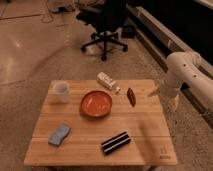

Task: Place the pepper in the ceramic cup

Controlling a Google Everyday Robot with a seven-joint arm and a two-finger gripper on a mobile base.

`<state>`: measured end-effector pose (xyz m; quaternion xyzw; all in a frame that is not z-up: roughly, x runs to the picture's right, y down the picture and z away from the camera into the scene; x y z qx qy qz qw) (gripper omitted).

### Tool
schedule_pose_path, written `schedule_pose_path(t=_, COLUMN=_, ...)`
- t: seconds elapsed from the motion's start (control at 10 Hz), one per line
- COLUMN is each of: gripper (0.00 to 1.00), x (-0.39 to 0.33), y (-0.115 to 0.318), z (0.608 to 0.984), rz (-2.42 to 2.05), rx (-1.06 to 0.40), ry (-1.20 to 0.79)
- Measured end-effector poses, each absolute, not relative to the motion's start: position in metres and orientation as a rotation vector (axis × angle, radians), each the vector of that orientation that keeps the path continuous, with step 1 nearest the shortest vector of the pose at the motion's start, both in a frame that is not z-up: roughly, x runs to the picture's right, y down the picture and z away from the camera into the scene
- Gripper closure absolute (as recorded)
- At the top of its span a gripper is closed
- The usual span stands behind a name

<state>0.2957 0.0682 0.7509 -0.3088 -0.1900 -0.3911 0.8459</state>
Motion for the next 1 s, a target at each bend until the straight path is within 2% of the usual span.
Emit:
schedule_pose_path(t=0.8, gripper=0.22, x=0.2954, y=0.0689, z=0.7509, rz=-0.825, rx=-0.653, ry=-0.401)
schedule_pose_path(t=1.0, gripper=0.40, x=0.2928, y=0.0714, z=0.7498, rz=-0.826, rx=-0.656, ry=-0.399)
